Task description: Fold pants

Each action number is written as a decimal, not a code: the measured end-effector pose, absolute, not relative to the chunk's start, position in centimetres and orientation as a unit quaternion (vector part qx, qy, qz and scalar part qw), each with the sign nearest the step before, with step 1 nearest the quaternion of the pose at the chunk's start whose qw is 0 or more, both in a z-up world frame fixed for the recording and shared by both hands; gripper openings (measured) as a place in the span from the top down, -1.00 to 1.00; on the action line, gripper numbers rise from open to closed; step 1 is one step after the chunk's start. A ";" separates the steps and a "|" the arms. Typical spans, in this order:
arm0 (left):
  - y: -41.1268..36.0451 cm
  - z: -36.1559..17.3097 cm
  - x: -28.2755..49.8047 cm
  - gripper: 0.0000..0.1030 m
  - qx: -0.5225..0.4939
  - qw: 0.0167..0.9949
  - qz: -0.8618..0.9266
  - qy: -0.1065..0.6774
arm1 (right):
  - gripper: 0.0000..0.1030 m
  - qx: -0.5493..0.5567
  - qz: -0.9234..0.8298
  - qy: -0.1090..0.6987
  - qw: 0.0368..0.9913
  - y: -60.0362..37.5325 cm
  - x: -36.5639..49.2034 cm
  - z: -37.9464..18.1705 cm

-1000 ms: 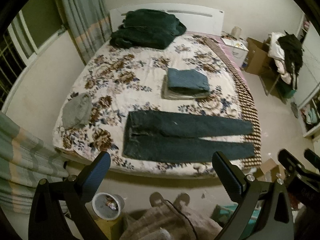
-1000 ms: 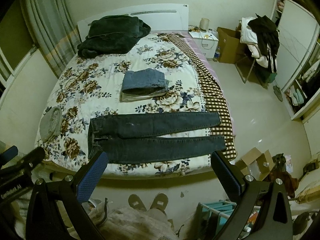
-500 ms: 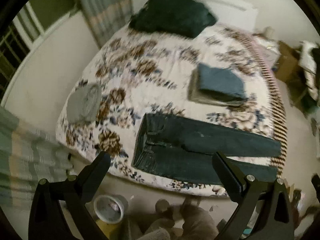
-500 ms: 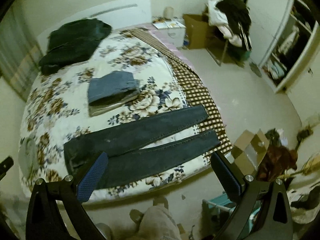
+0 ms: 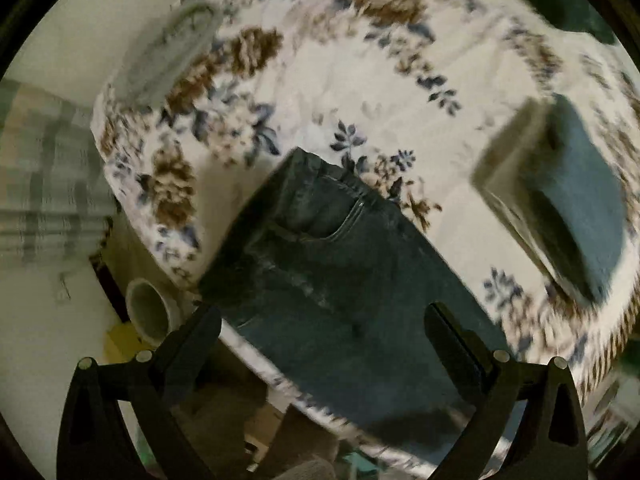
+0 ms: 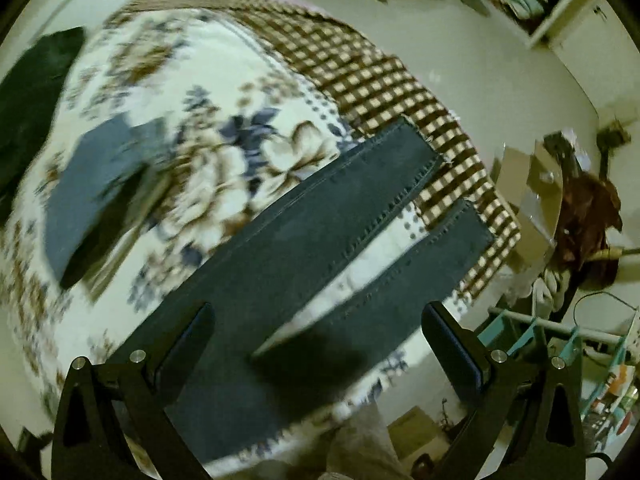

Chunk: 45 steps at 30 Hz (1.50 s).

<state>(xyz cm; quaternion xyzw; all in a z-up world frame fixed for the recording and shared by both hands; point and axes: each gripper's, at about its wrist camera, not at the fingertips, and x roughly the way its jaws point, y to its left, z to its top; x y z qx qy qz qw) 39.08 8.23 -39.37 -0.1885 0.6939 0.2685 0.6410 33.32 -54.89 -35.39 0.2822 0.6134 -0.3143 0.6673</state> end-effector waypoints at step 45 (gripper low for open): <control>17.6 -45.2 36.0 0.75 -0.427 0.714 0.153 0.533 | 0.86 0.391 -0.297 0.464 0.737 -62.4 29.0 -37.8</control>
